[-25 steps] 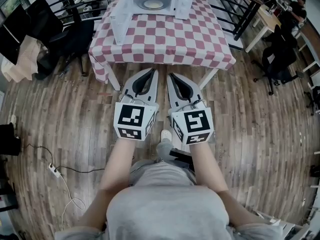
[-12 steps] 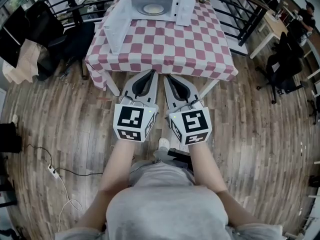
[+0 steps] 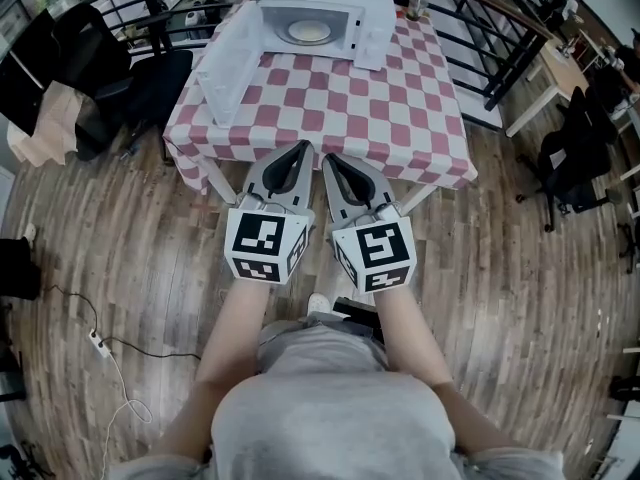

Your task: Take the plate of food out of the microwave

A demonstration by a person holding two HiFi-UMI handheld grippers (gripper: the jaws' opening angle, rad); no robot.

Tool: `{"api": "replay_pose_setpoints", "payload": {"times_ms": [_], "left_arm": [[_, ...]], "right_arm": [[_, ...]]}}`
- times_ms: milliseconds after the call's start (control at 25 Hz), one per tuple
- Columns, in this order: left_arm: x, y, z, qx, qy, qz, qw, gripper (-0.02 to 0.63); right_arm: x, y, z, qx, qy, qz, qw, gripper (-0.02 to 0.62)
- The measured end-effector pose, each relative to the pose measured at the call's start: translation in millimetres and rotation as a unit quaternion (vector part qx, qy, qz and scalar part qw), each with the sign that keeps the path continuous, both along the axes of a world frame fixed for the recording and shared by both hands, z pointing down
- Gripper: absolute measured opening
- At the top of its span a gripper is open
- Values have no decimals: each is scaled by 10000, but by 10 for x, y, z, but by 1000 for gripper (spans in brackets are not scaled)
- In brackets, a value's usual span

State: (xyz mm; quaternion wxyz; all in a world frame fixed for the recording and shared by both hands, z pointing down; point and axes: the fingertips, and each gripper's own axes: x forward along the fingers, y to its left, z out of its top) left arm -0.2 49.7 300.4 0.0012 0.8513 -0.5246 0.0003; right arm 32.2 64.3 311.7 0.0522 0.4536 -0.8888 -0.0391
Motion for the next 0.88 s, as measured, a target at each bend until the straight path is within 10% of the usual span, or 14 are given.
{"api": "replay_pose_setpoints", "payload": {"times_ms": [880], "left_arm": [[127,-779,39,-27,116,-274,9996,3]], "right_arm": [[203,-751,86,-67,-12,-175,9998,26]]}}
